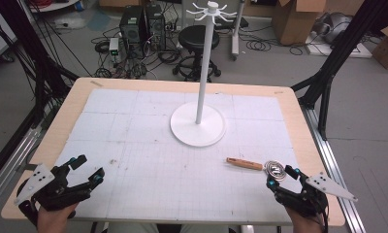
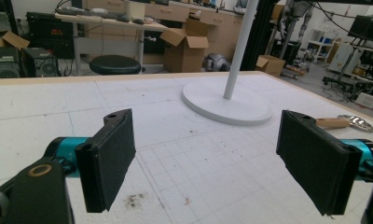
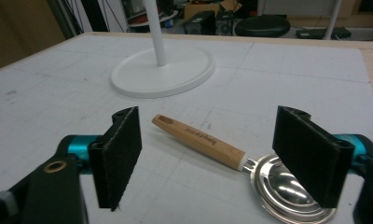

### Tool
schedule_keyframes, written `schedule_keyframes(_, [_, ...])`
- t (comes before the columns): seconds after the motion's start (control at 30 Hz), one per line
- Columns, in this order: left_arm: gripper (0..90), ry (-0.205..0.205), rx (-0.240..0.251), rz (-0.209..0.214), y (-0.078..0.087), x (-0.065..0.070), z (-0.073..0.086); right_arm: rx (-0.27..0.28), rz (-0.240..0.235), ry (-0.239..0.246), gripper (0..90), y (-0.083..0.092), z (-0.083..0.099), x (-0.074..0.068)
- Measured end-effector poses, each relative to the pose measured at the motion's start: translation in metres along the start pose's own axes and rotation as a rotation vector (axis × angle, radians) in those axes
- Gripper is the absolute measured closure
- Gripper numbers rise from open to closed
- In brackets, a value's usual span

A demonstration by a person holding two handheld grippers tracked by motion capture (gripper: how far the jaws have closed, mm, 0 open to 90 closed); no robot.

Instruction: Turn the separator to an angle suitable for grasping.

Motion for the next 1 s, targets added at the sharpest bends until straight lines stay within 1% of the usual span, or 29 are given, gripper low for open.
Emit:
schedule_keyframes(0.03, [19.8,0.003,-0.004,0.000,0.000,0.000,0.001,0.000,0.000,0.000,32.3,0.000,0.000,0.000])
schedule_keyframes(0.07, [19.9,0.003,-0.010,0.003,-0.001,0.000,0.002,-0.011,0.007,-0.006,37.1,-0.003,-0.001,0.004])
schedule_keyframes(0.1, [19.8,0.005,-0.013,0.002,-0.002,-0.001,0.003,-0.038,0.027,-0.024,50.2,-0.013,-0.005,0.016])
schedule_keyframes(0.13, [19.8,0.001,-0.017,0.001,-0.002,-0.001,0.004,-0.038,0.027,-0.024,50.2,-0.013,-0.005,0.016])
schedule_keyframes(0.17, [19.8,0.004,-0.020,0.001,-0.003,-0.001,0.004,-0.055,0.037,-0.025,57.6,-0.019,-0.006,0.022])
schedule_keyframes(0.23, [19.8,0.001,-0.024,-0.002,-0.003,-0.001,0.005,-0.106,0.054,-0.046,75.0,-0.033,-0.007,0.034])
schedule_keyframes(0.27, [19.9,0.003,-0.028,-0.003,-0.003,-0.002,0.006,-0.152,0.069,-0.046,87.3,-0.049,-0.007,0.043])
schedule_keyframes(0.3, [19.8,0.003,-0.028,-0.003,-0.003,-0.002,0.006,-0.172,0.075,-0.041,88.8,-0.055,-0.006,0.045])
schedule_keyframes(0.37, [19.9,0.002,-0.037,-0.003,-0.003,-0.003,0.007,-0.221,0.092,-0.026,88.9,-0.073,-0.005,0.049])
schedule_keyframes(0.4, [19.9,0.004,-0.039,-0.005,-0.003,-0.003,0.008,-0.221,0.092,-0.026,88.9,-0.073,-0.005,0.049])
schedule_keyframes(0.43, [19.8,0.005,-0.040,-0.006,-0.003,-0.003,0.008,-0.263,0.108,-0.017,88.9,-0.089,-0.002,0.052])
schedule_keyframes(0.47, [19.9,0.005,-0.039,-0.006,-0.003,-0.003,0.008,-0.277,0.120,-0.023,88.9,-0.096,-0.001,0.054])
schedule_keyframes(0.5, [19.9,0.006,-0.038,-0.007,-0.003,-0.003,0.008,-0.277,0.120,-0.023,88.9,-0.096,-0.001,0.054])
schedule_keyframes(0.53, [19.9,0.008,-0.037,-0.008,-0.002,-0.003,0.008,-0.297,0.139,-0.026,88.9,-0.101,0.001,0.057])
schedule_keyframes(0.57, [19.9,0.008,-0.037,-0.007,-0.002,-0.004,0.008,-0.334,0.170,-0.030,89.0,-0.107,0.005,0.061])
schedule_keyframes(0.6, [19.9,0.008,-0.039,-0.008,-0.002,-0.004,0.009,-0.358,0.189,-0.027,88.9,-0.111,0.008,0.065])
schedule_keyframes(0.67, [20.2,0.003,-0.044,-0.007,-0.002,-0.003,0.009,-0.404,0.221,-0.042,88.9,-0.116,0.015,0.072])
schedule_keyframes(0.73, [20.5,0.003,-0.044,-0.006,-0.001,-0.003,0.009,-0.423,0.228,-0.053,88.9,-0.118,0.019,0.076])
schedule_keyframes(0.8, [20.5,0.003,-0.044,-0.005,-0.001,-0.003,0.010,-0.445,0.232,-0.051,89.0,-0.119,0.021,0.079])
schedule_keyframes(0.83, [20.5,0.003,-0.045,-0.006,-0.001,-0.003,0.010,-0.461,0.233,-0.039,88.9,-0.119,0.024,0.079])
schedule_keyframes(0.87, [20.5,0.004,-0.045,-0.005,-0.001,-0.004,0.009,-0.471,0.224,-0.026,89.0,-0.119,0.026,0.079])
schedule_keyframes(0.9, [20.5,0.005,-0.045,-0.006,0.000,-0.004,0.009,-0.471,0.224,-0.026,89.0,-0.119,0.026,0.079])
schedule_keyframes(0.97, [20.6,0.003,-0.045,-0.006,-0.001,-0.003,0.009,-0.480,0.201,-0.036,89.0,-0.116,0.027,0.077])
schedule_keyframes(1.0, [20.6,0.004,-0.045,-0.007,-0.001,-0.003,0.009,-0.482,0.195,-0.030,89.1,-0.115,0.028,0.076])
Point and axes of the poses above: each handheld gripper's, and its own axes: y roughly backward along the jaws, z roughly out of its underside, x roughly to its right, the point moved 7 cm from there along -y, roughly forward along the jaws, and after that the axes turned 9 degrees about z, right-handed, at the moved point
